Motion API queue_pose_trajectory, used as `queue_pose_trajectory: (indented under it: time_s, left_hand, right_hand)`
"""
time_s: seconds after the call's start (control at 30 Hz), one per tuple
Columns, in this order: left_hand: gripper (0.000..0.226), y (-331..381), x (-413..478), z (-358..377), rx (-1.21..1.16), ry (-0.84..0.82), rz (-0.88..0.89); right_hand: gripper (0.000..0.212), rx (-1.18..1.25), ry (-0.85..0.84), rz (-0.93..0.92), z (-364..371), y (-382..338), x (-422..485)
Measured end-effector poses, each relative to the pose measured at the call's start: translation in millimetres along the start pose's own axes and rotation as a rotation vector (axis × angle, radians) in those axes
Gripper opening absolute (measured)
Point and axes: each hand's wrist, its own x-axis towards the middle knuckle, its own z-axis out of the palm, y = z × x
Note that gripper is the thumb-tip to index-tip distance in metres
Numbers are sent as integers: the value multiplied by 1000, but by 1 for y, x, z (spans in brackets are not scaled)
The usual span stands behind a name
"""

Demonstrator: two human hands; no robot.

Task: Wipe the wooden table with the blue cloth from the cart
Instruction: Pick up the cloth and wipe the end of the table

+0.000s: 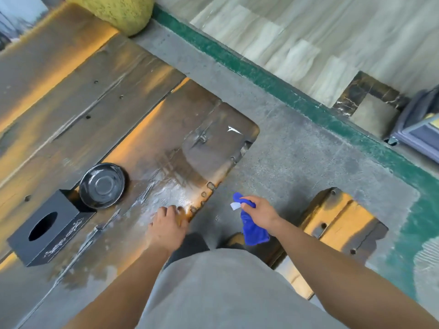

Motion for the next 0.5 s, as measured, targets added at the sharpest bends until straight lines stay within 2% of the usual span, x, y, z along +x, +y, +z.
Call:
queue_pose_trajectory:
  time_s: [0.23, 0.33, 0.5]
  left_hand:
    - [35, 81, 29, 0, -131, -199, 229]
    - [41, 118, 43, -5, -182, -277, 268]
    - [44, 176, 84, -9, -105, -322, 309]
  right_hand:
    - [22, 163, 174, 266, -46, 80, -43]
    - [13, 243, 256, 357, -62, 97, -52]
    - [20, 357, 344, 428, -102, 101, -40]
